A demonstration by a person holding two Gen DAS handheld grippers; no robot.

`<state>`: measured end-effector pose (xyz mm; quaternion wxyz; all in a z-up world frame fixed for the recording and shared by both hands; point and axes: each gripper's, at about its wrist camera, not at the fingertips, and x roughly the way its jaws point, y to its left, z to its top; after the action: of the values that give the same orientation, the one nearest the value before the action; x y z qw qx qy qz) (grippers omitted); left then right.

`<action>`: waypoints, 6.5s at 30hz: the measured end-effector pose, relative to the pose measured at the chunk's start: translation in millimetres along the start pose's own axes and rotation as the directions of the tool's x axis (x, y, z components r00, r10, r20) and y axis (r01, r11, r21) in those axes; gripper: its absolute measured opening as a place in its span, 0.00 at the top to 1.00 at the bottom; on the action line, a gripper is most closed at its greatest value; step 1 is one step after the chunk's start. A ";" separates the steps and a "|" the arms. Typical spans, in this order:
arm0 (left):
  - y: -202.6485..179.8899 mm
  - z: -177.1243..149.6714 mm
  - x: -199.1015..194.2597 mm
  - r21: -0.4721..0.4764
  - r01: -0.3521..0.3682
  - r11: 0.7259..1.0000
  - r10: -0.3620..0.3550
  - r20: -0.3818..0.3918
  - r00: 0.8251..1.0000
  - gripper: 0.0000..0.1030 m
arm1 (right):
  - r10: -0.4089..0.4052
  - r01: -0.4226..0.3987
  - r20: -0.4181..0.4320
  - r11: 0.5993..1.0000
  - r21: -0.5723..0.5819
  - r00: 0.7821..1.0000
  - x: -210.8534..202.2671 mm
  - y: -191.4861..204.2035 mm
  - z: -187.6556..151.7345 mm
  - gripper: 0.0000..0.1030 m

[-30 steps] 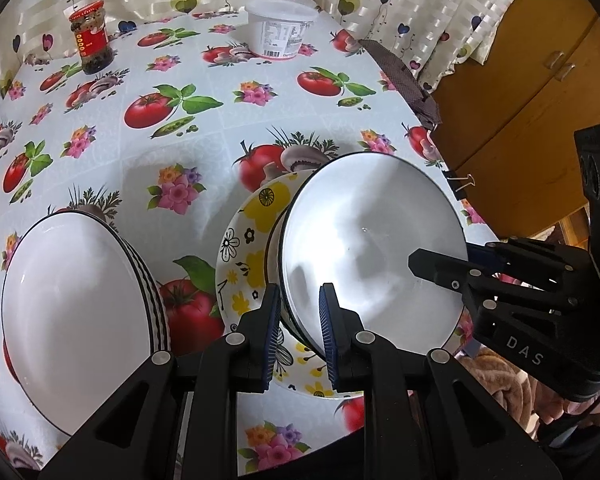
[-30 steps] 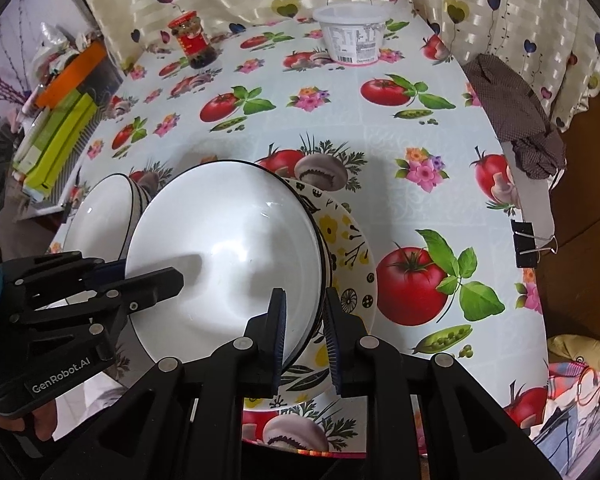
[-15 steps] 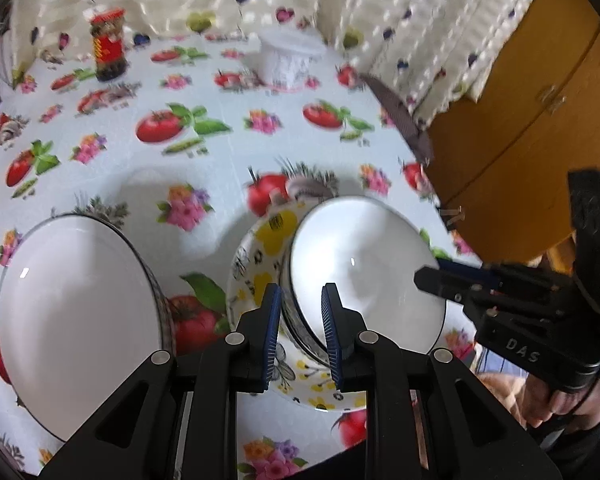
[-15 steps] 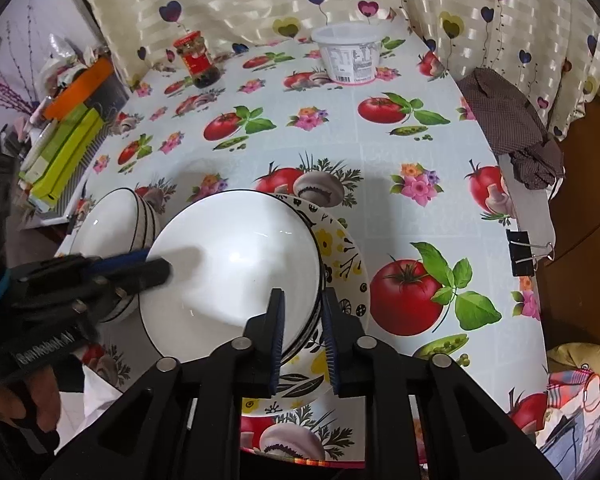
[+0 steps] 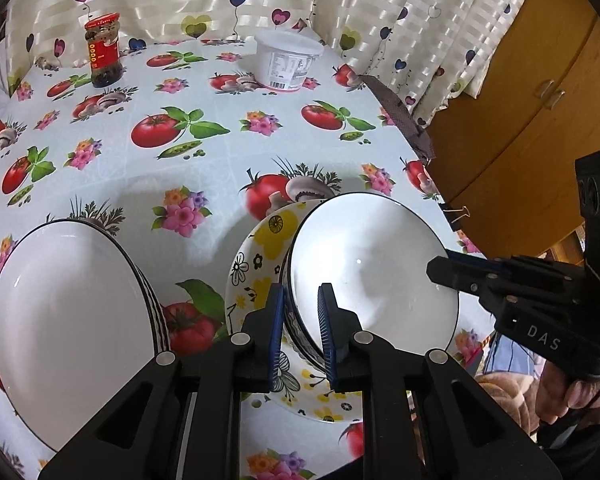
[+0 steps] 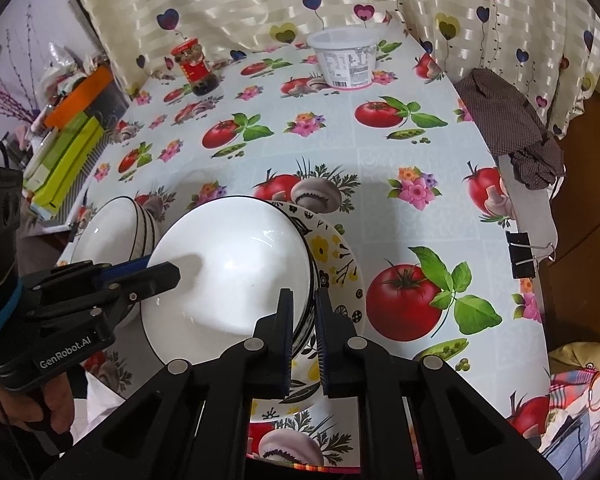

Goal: Organize plates and bowls
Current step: 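Open both grippers and withdraw from the stacked bowls, then grip the yellow floral plate rim with both grippers and lift it, then carry the floral plate with bowls using both grippers toward the white plate stack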

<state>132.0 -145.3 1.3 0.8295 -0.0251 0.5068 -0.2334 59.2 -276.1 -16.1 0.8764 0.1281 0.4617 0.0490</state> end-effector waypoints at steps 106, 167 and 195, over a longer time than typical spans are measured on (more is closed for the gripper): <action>15.5 -41.2 39.5 -0.114 -0.023 0.993 0.035 0.103 0.994 0.83 | 0.020 -0.029 0.093 0.995 0.098 0.995 41.7 -53.1 -33.5 0.90; 13.8 -33.8 50.2 -0.098 -0.040 0.994 0.044 0.041 0.998 0.85 | 0.009 -0.016 0.070 0.995 0.101 0.997 45.2 -50.3 -32.6 0.90; 22.8 -28.6 59.3 -0.130 0.018 0.991 -0.017 0.006 1.000 0.85 | 0.062 -0.068 0.042 0.987 0.148 0.997 51.2 -57.0 -29.1 0.90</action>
<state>138.3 -143.9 -68.1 0.8252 -0.0842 0.5188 -0.2070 62.6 -315.2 -88.0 0.8706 0.2093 0.4434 0.0404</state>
